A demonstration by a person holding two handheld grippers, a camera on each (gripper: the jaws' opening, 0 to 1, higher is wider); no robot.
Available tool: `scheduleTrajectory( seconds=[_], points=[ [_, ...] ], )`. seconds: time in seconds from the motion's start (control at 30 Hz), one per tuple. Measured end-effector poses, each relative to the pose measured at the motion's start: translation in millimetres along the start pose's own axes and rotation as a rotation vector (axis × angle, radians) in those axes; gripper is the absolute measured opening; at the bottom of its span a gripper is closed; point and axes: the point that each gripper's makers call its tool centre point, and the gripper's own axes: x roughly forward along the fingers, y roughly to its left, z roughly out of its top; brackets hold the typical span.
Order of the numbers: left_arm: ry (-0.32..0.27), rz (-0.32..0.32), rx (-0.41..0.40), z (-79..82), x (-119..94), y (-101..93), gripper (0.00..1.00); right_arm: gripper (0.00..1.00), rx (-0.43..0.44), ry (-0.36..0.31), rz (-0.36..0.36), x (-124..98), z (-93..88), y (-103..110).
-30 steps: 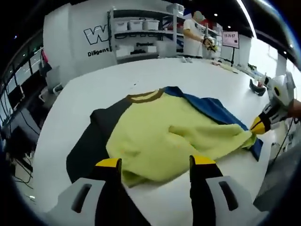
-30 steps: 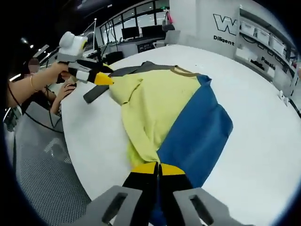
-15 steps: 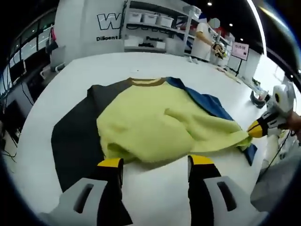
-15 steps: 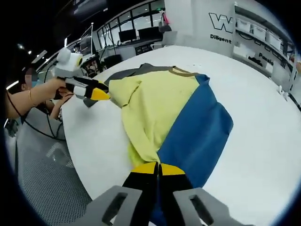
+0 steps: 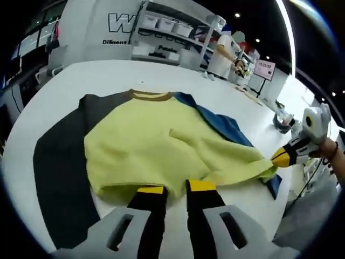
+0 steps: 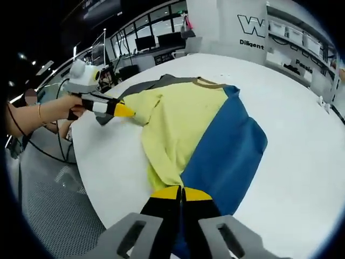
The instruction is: Fold the garment on the visible template until the final outline fits inside the template.
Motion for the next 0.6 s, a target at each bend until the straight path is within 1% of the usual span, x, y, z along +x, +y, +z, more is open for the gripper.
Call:
scheduleTrajectory(
  seconds=[0.03, 0.1, 0.17, 0.23, 0.27, 0.3, 0.33, 0.37, 0.4, 0.47, 0.53, 0.57, 0.6],
  points=[
    [0.004, 0.013, -0.002, -0.8, -1, 2.5, 0.00, 0.00, 0.001, -0.001, 0.000, 0, 0.1, 0],
    [0.016, -0.005, -0.007, -2.7, -4, 0.6, 0.00, 0.00, 0.001, -0.005, -0.001, -2, 0.5, -1],
    [0.018, -0.016, -0.010, -1.0, -10, -0.9, 0.00, 0.00, -0.004, -0.007, 0.000, -3, 1.0, 0],
    [0.034, -0.029, -0.004, 1.4, -19, -3.3, 0.00, 0.00, -0.009, -0.012, 0.000, -6, 2.0, 0],
    [0.056, -0.040, 0.012, 1.4, -25, -5.0, 0.00, 0.00, -0.012, -0.014, 0.000, -7, 2.4, 0],
    [0.053, -0.036, 0.025, 4.1, -30, -4.9, 0.00, 0.00, -0.017, -0.016, -0.001, -8, 2.9, 1],
    [0.050, -0.038, 0.058, 6.9, -34, -4.4, 0.00, 0.00, -0.024, -0.017, -0.001, -10, 3.1, 1],
    [0.060, -0.051, 0.095, 8.4, -41, -5.8, 0.00, 0.00, -0.028, -0.020, 0.003, -12, 3.7, 3],
    [0.059, -0.044, 0.091, 10.7, -46, -4.7, 0.00, 0.00, -0.028, -0.024, 0.009, -14, 4.2, 5],
    [0.059, -0.052, 0.124, 14.3, -54, -3.5, 0.00, 0.00, -0.033, -0.036, 0.029, -19, 5.8, 11],
    [0.065, -0.053, 0.128, 17.0, -65, -2.4, 0.00, 0.00, -0.039, -0.041, 0.040, -22, 6.3, 15],
    [0.077, -0.070, 0.147, 16.8, -71, -3.2, 0.00, 0.00, -0.048, -0.041, 0.053, -25, 5.9, 18],
    [0.094, -0.073, 0.142, 15.1, -76, -2.9, 0.00, 0.00, -0.052, -0.041, 0.059, -26, 5.4, 21]
  ],
)
